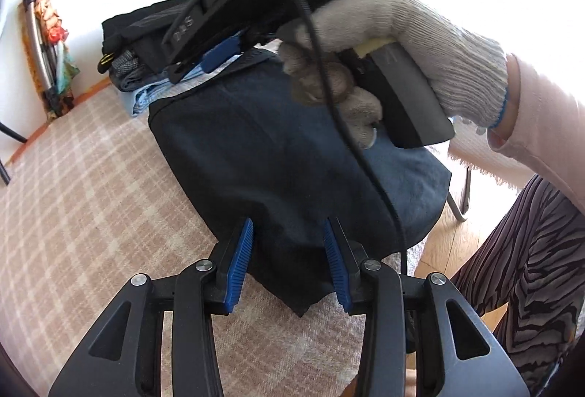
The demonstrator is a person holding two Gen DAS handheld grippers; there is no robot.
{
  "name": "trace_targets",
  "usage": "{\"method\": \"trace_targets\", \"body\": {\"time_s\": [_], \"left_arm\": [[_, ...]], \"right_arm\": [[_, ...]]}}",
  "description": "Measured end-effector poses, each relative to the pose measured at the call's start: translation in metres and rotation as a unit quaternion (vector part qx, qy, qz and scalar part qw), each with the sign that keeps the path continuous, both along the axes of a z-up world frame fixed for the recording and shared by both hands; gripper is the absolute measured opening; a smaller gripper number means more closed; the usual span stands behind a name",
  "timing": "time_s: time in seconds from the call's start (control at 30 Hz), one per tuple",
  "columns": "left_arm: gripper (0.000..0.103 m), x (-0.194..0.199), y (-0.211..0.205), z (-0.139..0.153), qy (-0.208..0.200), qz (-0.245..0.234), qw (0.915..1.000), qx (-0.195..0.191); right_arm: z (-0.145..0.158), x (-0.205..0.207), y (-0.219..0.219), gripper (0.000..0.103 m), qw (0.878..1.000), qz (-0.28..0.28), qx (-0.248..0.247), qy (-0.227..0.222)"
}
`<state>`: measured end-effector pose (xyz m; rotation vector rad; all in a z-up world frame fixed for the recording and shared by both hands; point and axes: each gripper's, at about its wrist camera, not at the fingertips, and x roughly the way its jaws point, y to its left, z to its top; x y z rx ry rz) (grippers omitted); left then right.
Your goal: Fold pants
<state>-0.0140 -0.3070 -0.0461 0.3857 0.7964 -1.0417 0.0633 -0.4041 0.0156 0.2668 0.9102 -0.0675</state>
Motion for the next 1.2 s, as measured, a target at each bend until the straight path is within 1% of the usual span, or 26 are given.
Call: {"method": "trace_targets", "body": {"time_s": [0.03, 0.1, 0.13, 0.2, 0.3, 0.33, 0.4, 0.43, 0.5, 0.57, 0.73, 0.97, 1.03, 1.2], "left_arm": [[0.041, 0.004, 0.003, 0.004, 0.008, 0.008, 0.9999, -0.008], [0.053, 0.013, 0.009, 0.011, 0.025, 0.024, 0.9991, -0.024], [0.061, 0.018, 0.012, 0.013, 0.033, 0.035, 0.9984, -0.031], [0.062, 0.032, 0.013, 0.016, 0.053, 0.056, 0.9961, -0.041], [0.063, 0.049, 0.014, 0.015, 0.083, 0.088, 0.9915, -0.047], [0.064, 0.052, 0.013, 0.013, 0.092, 0.095, 0.9901, -0.048], [0.064, 0.061, 0.010, 0.009, 0.111, 0.105, 0.9871, -0.047], [0.064, 0.066, 0.009, 0.006, 0.122, 0.109, 0.9853, -0.047], [0.064, 0.072, 0.006, 0.000, 0.145, 0.116, 0.9814, -0.048], [0.064, 0.073, 0.003, -0.005, 0.156, 0.122, 0.9792, -0.044], [0.064, 0.080, -0.003, -0.015, 0.168, 0.134, 0.9760, -0.034], [0.064, 0.084, -0.011, -0.022, 0.165, 0.131, 0.9773, -0.019], [0.064, 0.085, -0.012, -0.023, 0.168, 0.129, 0.9771, -0.016], [0.064, 0.088, -0.014, -0.025, 0.180, 0.127, 0.9753, -0.022]], "right_arm": [[0.006, -0.012, -0.006, 0.053, 1.000, -0.008, 0.000, -0.009], [0.011, -0.036, -0.020, 0.065, 0.999, -0.025, -0.001, -0.020], [0.011, -0.047, -0.027, 0.066, 0.999, -0.031, 0.001, -0.019], [0.009, -0.069, -0.039, 0.067, 0.999, -0.044, -0.001, -0.018], [0.004, -0.097, -0.055, 0.077, 0.997, -0.067, -0.004, -0.029], [0.000, -0.103, -0.058, 0.079, 0.997, -0.070, 0.001, -0.028], [-0.008, -0.111, -0.061, 0.081, 0.997, -0.067, 0.014, -0.019], [-0.011, -0.113, -0.061, 0.086, 0.998, -0.063, 0.017, -0.013], [-0.017, -0.115, -0.060, 0.090, 0.998, -0.051, 0.021, -0.001], [-0.019, -0.114, -0.059, 0.090, 0.999, -0.039, 0.027, 0.007], [-0.026, -0.112, -0.062, 0.090, 0.997, -0.034, 0.060, 0.018], [-0.047, -0.104, -0.072, 0.090, 0.993, -0.040, 0.093, 0.057], [-0.054, -0.103, -0.075, 0.088, 0.991, -0.037, 0.109, 0.064], [-0.056, -0.104, -0.076, 0.088, 0.991, -0.029, 0.117, 0.054]]}}
